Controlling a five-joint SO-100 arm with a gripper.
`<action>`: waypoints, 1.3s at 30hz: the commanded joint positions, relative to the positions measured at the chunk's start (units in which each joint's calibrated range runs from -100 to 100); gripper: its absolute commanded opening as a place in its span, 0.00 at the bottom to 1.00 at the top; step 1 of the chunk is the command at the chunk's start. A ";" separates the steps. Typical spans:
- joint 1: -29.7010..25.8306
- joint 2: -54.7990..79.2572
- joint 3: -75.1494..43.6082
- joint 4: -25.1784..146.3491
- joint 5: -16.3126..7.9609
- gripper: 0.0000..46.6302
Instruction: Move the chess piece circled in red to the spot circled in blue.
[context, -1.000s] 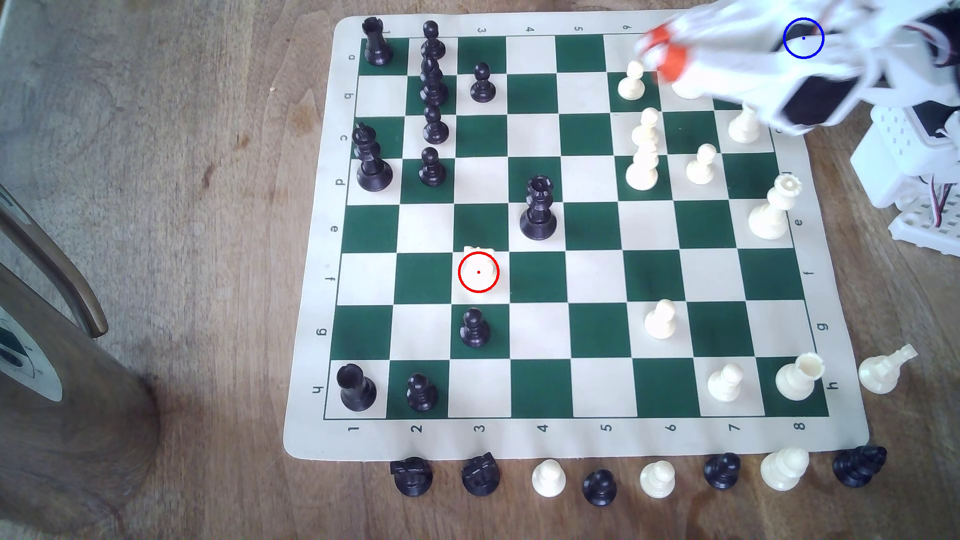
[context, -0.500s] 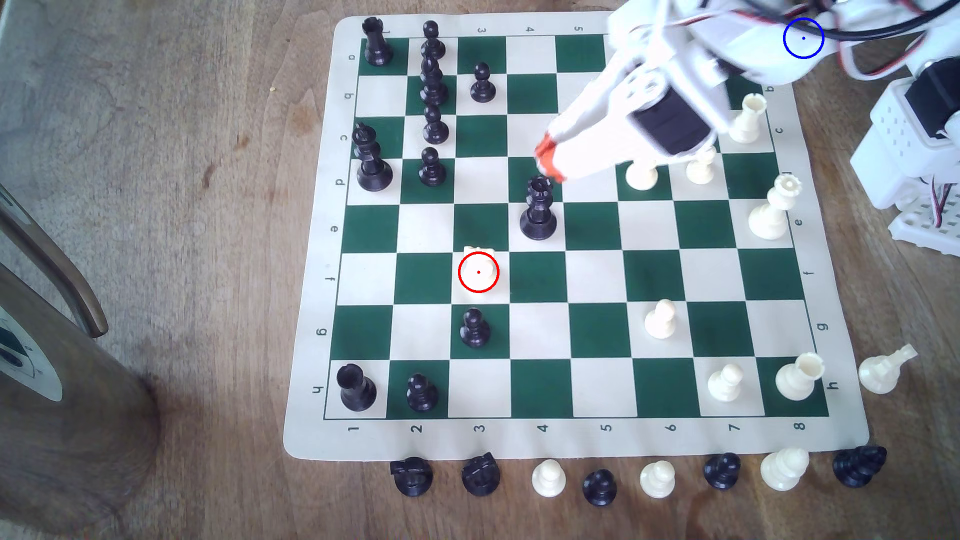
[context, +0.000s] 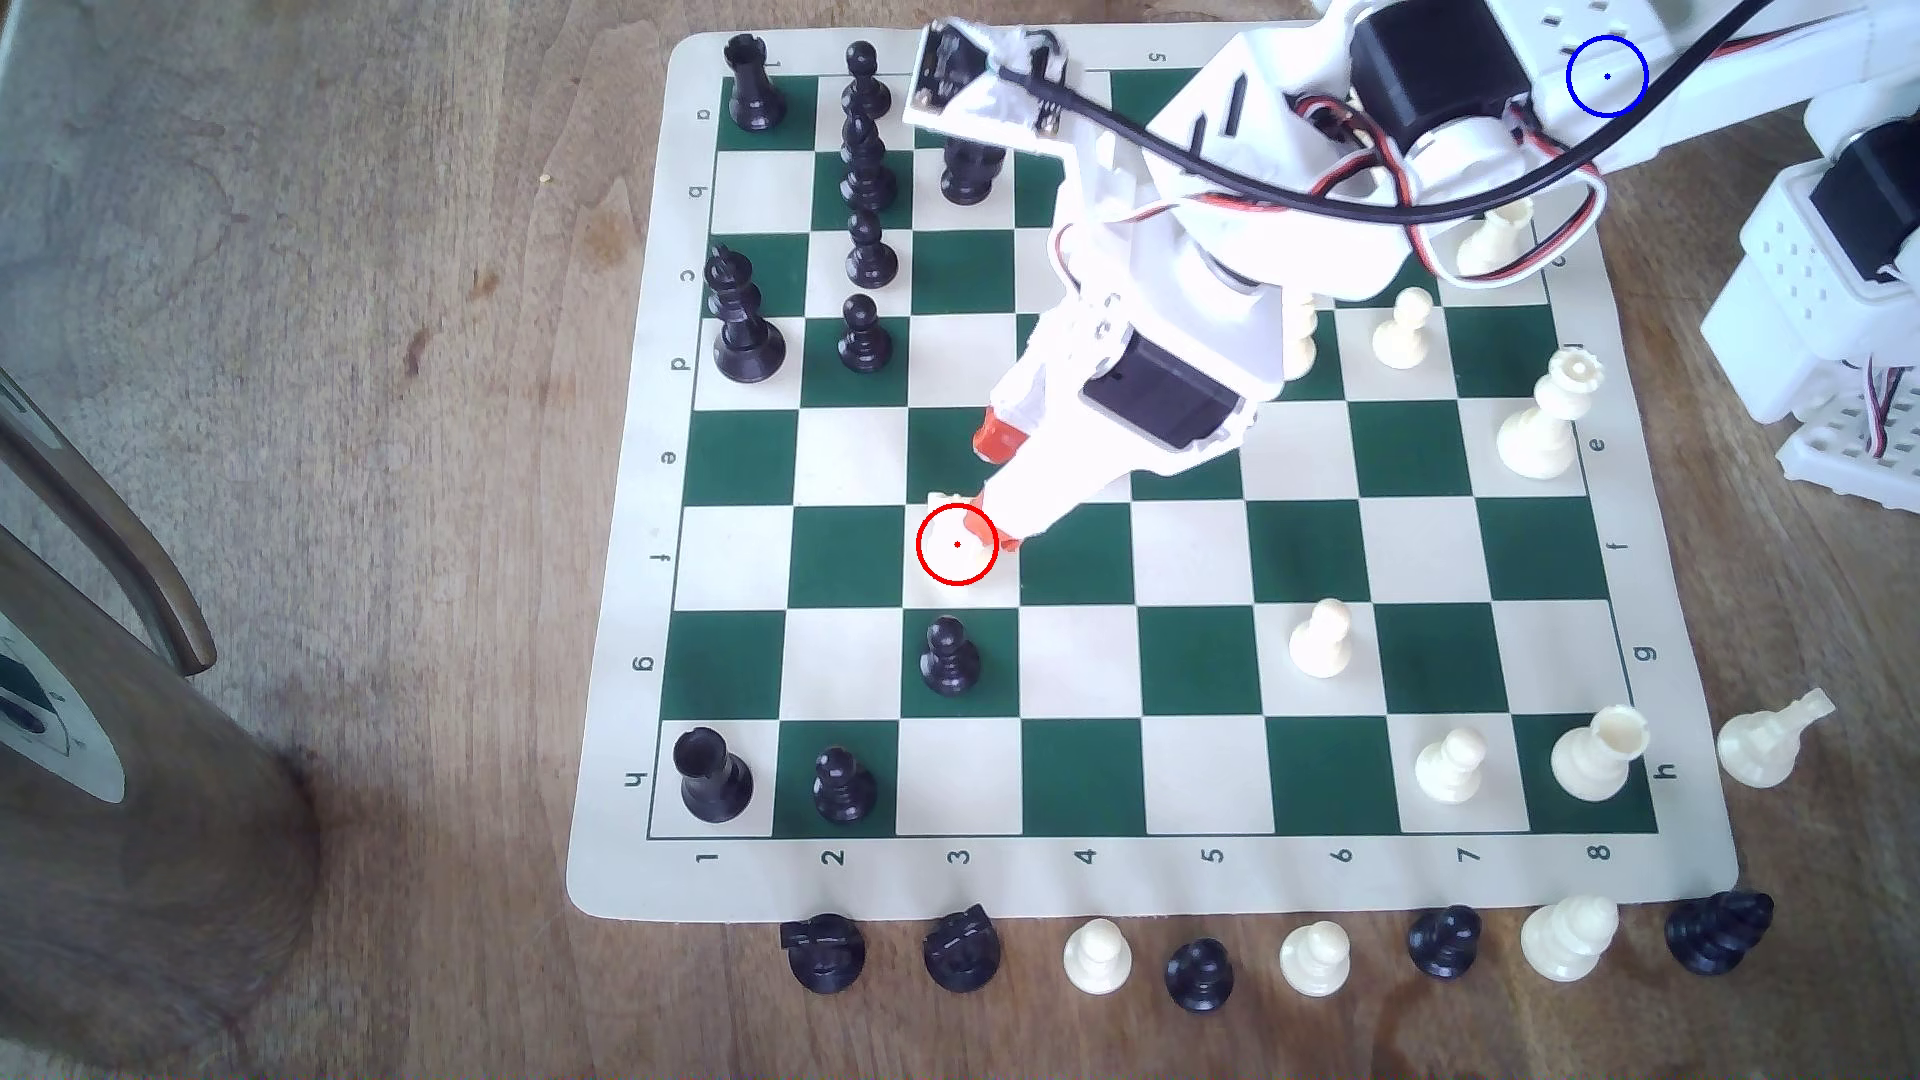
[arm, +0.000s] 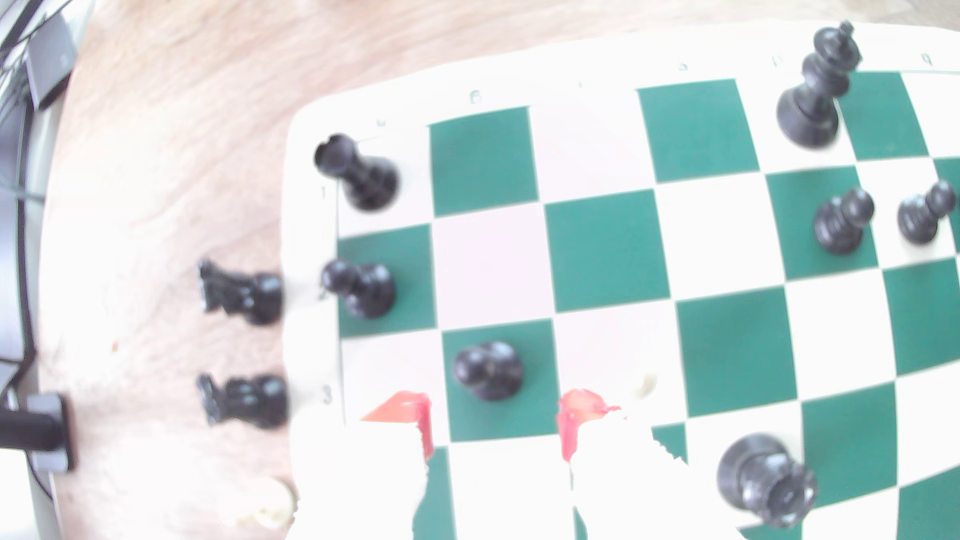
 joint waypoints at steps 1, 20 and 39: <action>1.21 1.47 -4.63 -1.23 1.12 0.29; 3.56 9.11 -3.54 -7.70 1.51 0.32; 3.72 11.41 -1.09 -11.71 0.88 0.31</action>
